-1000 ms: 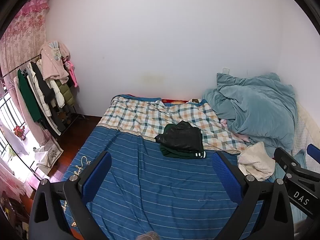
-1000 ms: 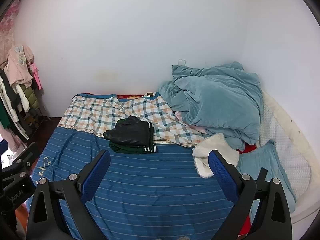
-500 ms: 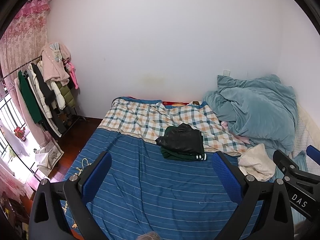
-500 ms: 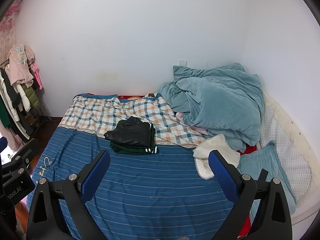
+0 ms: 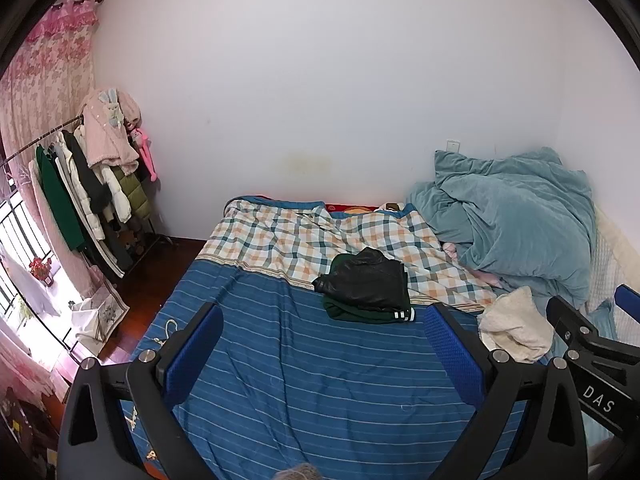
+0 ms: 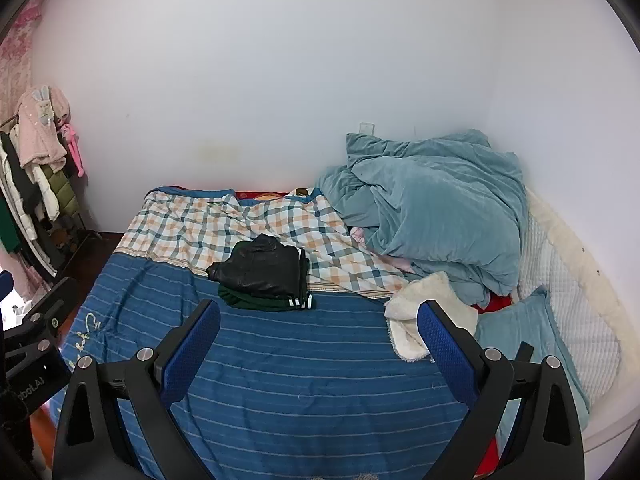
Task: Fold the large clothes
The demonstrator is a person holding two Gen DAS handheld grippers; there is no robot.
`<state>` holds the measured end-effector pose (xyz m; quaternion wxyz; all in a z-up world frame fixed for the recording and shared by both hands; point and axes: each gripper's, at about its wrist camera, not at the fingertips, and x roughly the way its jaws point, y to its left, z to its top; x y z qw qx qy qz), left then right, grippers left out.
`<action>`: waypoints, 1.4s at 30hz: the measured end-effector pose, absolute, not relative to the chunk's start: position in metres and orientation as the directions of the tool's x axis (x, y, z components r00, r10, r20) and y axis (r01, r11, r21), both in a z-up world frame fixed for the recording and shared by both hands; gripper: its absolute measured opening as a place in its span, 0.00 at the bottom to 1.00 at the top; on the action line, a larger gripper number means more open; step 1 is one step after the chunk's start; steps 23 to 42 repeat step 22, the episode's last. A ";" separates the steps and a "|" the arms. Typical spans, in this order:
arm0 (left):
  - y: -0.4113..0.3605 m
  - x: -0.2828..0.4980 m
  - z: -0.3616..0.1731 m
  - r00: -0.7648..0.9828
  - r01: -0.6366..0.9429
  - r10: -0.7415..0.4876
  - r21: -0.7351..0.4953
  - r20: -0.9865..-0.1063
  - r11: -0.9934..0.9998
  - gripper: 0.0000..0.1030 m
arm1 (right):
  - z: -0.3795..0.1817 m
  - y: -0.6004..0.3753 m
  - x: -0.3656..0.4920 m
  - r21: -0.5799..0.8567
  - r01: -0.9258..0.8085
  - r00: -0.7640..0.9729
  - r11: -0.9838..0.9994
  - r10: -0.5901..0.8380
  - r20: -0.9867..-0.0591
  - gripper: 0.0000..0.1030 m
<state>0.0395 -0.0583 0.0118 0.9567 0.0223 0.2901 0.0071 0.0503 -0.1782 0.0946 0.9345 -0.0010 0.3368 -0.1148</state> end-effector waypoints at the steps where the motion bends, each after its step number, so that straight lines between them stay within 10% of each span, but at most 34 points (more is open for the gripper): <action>1: -0.058 0.040 0.012 0.831 -0.001 0.027 0.047 -0.556 0.999 1.00 | 0.094 -0.179 0.050 -0.078 0.214 0.747 0.974 -0.215 -0.630 0.97; 42: -0.045 0.042 0.017 0.839 0.002 0.025 0.050 -0.543 0.999 1.00 | 0.094 -0.183 0.061 -0.071 0.205 0.753 0.976 -0.203 -0.626 0.97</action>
